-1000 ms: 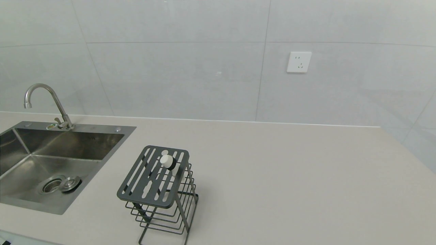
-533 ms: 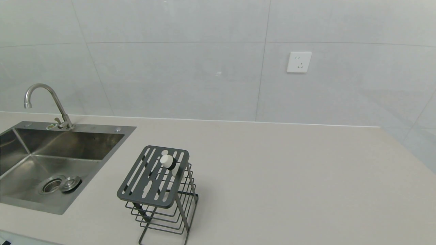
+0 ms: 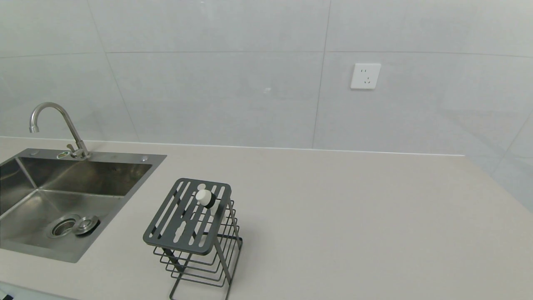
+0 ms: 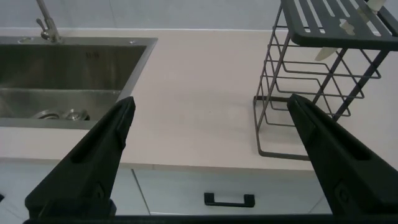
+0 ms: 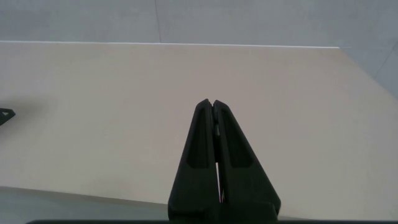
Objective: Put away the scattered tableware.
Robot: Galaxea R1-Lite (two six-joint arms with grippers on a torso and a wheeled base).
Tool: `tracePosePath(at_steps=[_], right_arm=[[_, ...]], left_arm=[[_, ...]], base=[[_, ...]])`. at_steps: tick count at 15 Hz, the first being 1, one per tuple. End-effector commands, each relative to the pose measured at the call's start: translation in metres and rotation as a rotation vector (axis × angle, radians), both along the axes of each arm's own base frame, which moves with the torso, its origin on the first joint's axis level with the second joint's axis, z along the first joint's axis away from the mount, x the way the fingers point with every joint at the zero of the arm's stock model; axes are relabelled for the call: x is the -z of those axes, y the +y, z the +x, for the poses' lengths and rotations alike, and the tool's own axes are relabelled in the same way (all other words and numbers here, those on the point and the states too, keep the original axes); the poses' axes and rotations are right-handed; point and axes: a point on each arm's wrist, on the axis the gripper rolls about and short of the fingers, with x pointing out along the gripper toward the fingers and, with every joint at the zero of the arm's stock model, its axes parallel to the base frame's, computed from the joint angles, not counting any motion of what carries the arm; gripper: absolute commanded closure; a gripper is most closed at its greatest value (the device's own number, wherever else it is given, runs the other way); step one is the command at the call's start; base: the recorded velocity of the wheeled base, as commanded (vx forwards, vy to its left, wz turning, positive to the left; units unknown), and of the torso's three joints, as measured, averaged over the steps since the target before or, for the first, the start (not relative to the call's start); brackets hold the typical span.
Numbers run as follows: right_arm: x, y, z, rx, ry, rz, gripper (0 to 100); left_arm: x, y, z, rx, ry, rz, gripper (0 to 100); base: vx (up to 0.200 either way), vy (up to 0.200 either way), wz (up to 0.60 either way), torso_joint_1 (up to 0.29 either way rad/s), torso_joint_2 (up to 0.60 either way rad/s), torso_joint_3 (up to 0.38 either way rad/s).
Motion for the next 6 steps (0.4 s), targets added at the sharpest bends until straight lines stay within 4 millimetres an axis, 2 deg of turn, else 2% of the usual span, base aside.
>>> tracePosePath(at_steps=[1,6], right_arm=[[0.0,0.0,0.0001,0.0,0.001,0.0,100],[0.0,0.0,0.0001,0.0,0.001,-0.001,100]], left_arm=[[-0.0001,0.0,0.0001,-0.002,0.001,-0.001,0],[-0.0001,0.0002,0.0001,-0.012,0.0,0.006,0]], base=[[0.0,0.0,0.0,0.0,0.0,0.0],[0.0,0.0,0.0,0.0,0.0,0.0]])
